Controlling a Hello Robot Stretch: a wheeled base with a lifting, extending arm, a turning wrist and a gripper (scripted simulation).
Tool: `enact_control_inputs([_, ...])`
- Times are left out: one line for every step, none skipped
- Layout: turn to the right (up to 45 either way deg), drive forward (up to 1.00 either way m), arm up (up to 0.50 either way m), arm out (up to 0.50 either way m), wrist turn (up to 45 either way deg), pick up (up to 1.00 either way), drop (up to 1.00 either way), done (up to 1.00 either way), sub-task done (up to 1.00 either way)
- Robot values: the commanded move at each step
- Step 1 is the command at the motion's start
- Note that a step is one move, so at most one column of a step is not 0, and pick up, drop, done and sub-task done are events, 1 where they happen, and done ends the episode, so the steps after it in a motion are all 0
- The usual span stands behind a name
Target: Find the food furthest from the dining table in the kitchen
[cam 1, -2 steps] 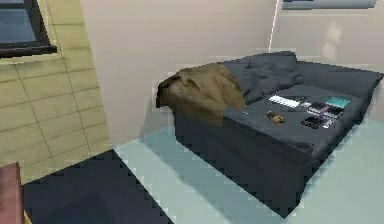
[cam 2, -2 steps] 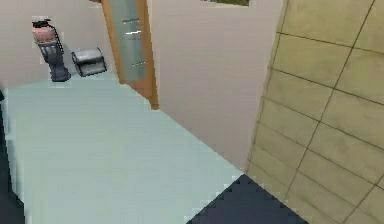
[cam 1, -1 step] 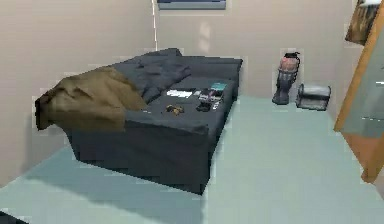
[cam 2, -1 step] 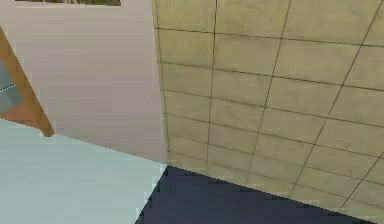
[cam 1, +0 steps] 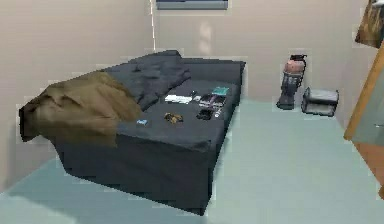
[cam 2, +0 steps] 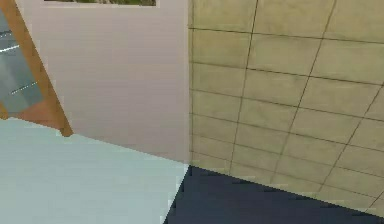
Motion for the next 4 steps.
enact_control_inputs([45.0,0.0,0.0,0.0,0.0,0.0,0.0,0.0,0.0])
enact_control_inputs([45.0,0.0,0.0,0.0,0.0,0.0,0.0,0.0,0.0])
enact_control_inputs([0.0,0.05,0.0,0.0,0.0,0.0,0.0,0.0,0.0])
enact_control_inputs([-45.0,0.0,0.0,0.0,0.0,0.0,0.0,0.0,0.0])
